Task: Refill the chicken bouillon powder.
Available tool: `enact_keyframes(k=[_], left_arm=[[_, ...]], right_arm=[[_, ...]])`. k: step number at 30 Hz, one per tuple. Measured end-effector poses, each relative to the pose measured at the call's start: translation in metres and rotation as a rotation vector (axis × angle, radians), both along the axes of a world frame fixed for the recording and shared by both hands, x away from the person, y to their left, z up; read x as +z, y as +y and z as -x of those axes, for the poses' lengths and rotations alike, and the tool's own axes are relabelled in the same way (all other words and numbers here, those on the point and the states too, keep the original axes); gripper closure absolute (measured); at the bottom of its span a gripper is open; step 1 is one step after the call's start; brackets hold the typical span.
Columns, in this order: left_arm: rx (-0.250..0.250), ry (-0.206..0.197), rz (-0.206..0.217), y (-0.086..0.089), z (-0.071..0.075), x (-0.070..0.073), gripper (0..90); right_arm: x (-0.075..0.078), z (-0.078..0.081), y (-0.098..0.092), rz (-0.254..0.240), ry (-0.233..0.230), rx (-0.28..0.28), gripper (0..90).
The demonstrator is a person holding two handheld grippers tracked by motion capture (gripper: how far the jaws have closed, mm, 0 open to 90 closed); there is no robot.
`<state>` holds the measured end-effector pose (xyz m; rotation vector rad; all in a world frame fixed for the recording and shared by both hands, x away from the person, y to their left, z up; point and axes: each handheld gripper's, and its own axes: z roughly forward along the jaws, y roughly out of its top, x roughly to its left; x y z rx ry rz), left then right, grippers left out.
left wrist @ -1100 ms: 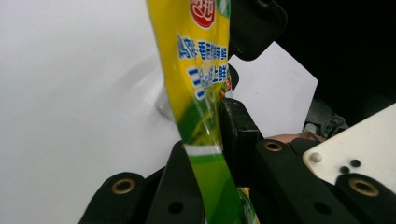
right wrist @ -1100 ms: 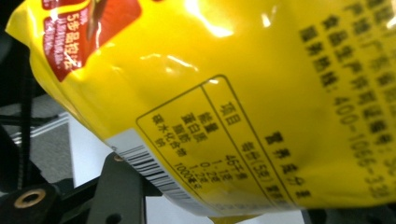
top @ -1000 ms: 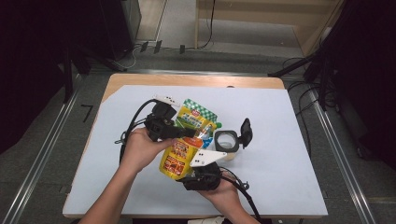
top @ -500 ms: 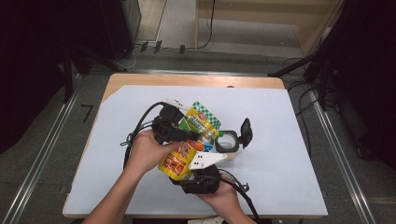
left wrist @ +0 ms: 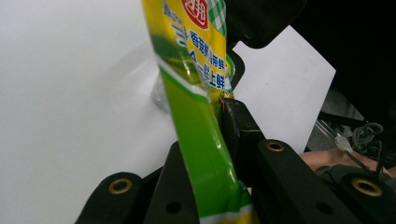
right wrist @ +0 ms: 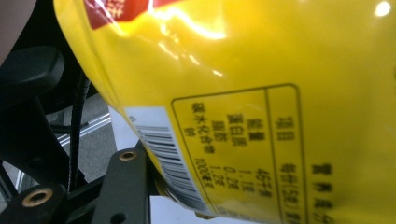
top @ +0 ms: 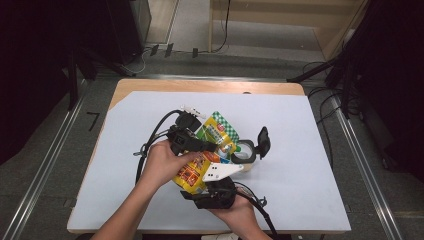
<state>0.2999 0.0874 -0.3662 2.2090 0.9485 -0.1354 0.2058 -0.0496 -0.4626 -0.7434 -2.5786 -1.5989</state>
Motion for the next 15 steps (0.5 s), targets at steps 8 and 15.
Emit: enact_keyframes(k=[8, 15], left_arm=[[0.014, 0.008, 0.003, -0.0061, -0.0008, -0.0026, 85.3], [0.032, -0.006, -0.016, -0.0096, -0.0005, -0.0032, 85.3]], right_arm=[[-0.0002, 0.0023, 0.0032, 0.024, -0.009, -0.024, 50.2], [-0.0012, 0.0003, 0.0016, 0.027, 0.016, -0.065, 51.6]])
